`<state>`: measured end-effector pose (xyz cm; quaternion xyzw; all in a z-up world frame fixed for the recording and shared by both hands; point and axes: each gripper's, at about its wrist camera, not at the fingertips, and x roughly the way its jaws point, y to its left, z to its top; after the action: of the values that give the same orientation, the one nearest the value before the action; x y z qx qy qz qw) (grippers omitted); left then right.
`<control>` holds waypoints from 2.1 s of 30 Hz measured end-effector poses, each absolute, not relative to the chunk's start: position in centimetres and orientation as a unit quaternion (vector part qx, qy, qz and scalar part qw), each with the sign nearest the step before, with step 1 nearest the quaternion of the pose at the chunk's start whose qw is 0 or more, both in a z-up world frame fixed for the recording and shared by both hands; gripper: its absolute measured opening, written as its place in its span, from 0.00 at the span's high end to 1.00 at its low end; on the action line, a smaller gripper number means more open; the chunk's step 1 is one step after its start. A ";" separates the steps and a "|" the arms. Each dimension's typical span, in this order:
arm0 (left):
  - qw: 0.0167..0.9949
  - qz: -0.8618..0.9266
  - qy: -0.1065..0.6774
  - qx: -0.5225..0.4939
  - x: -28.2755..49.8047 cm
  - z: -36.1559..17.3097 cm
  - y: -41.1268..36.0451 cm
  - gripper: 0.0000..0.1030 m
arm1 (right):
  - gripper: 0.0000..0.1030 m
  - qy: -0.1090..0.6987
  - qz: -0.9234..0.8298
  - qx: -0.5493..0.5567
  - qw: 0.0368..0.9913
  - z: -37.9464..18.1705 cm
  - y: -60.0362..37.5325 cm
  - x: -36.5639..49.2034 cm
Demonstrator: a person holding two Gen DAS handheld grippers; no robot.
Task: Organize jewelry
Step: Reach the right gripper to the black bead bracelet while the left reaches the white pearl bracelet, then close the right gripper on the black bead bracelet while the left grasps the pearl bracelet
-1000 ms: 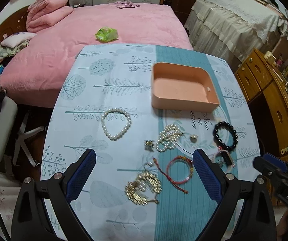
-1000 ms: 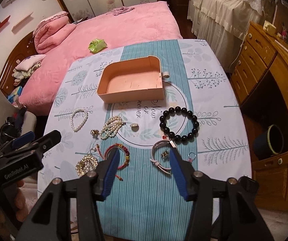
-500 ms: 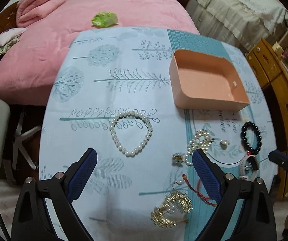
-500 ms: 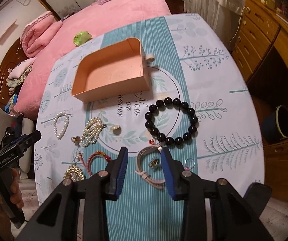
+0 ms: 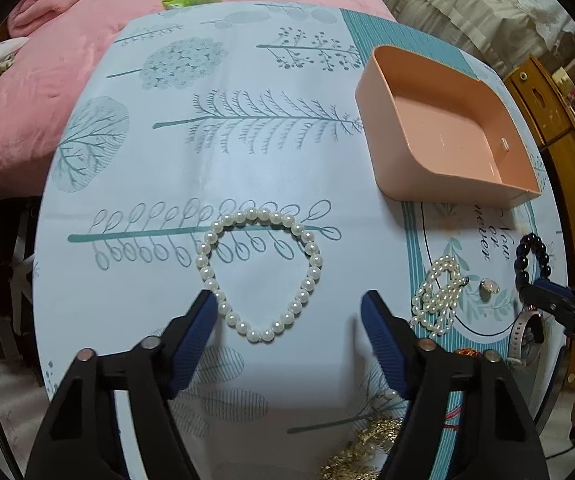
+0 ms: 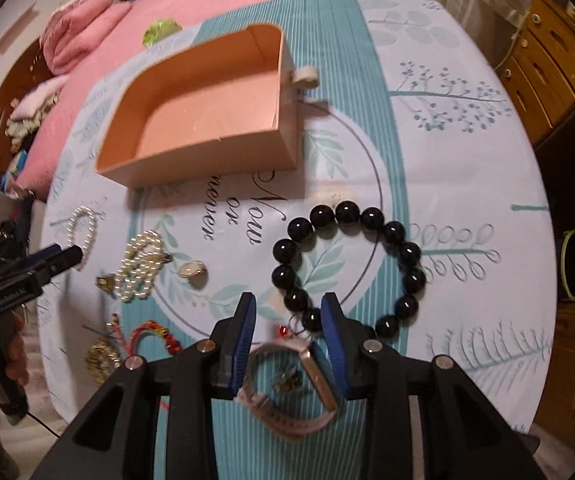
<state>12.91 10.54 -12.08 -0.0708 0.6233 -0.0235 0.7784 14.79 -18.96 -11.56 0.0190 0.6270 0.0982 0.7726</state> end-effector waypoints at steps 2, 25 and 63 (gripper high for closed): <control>0.776 -0.024 0.627 -0.064 13.1 -12.4 10.5 0.35 | 0.67 0.629 0.098 0.014 0.771 -12.2 -18.8 15.2; 0.766 -0.086 0.632 0.084 14.9 -11.6 7.0 0.63 | 0.83 0.600 0.114 -0.045 0.791 -12.0 -17.8 15.2; 0.836 -0.093 0.541 -0.005 16.7 2.5 2.9 0.95 | 0.86 0.545 0.165 0.049 0.821 -2.6 -19.8 15.0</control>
<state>16.73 2.93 2.54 -0.0049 0.5411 -0.0935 0.8357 15.03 -19.82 -2.64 0.0492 0.5452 0.1645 0.8206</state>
